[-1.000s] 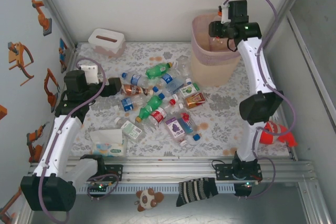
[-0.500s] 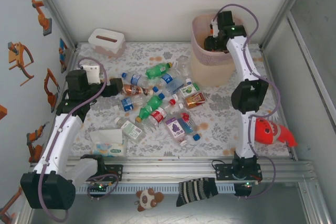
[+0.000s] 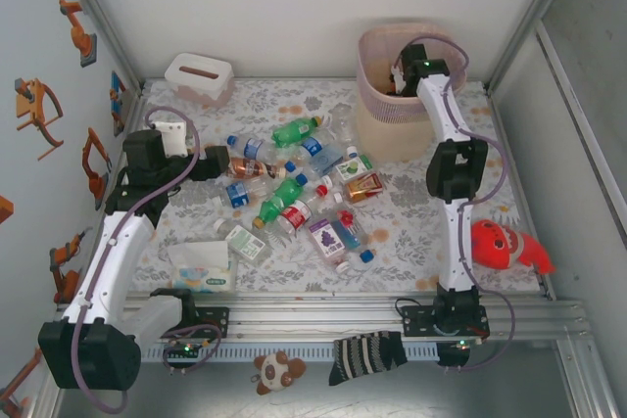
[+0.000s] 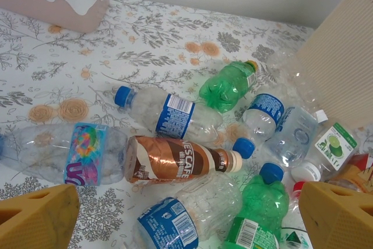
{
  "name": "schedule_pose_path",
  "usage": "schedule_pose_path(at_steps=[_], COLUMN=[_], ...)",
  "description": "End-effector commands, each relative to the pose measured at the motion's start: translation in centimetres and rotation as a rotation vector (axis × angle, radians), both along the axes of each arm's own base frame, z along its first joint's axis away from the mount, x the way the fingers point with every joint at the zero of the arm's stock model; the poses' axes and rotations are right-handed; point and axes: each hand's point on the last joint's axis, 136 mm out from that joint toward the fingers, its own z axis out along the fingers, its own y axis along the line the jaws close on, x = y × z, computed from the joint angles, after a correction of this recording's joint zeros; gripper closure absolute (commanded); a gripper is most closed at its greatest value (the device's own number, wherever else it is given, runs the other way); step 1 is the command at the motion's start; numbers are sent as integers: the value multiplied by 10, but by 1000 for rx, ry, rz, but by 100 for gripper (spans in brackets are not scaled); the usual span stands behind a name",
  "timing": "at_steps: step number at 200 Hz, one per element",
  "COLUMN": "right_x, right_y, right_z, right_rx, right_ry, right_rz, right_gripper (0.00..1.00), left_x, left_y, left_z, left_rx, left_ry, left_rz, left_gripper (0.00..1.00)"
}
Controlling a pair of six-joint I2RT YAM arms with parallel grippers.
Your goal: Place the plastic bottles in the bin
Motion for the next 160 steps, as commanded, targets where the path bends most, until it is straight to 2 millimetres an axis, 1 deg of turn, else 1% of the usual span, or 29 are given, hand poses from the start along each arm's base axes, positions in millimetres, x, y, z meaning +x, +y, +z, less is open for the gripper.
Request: schedule_pose_path(at_steps=[1, 13, 26, 54, 100, 160], right_x=[-5, -5, -5, -2, -3, -18], right_y=[2, 2, 3, 4, 6, 11], right_z=[-6, -6, 0, 25, 81, 145], right_rx=[14, 12, 17, 32, 56, 63], right_ry=[34, 35, 25, -32, -150, -275], right_rz=[18, 16, 16, 10, -1, 6], right_gripper=[39, 33, 27, 18, 17, 18], left_x=[-2, -2, -2, -2, -3, -3], left_y=[-3, -4, -4, -3, -3, -2], left_z=[0, 0, 0, 1, 1, 0], left_rx=[-2, -2, -2, 0, 1, 9], left_ry=[3, 3, 2, -1, -1, 11], left_rz=[-17, -18, -18, -17, -16, -11], left_gripper=[4, 4, 4, 4, 4, 4])
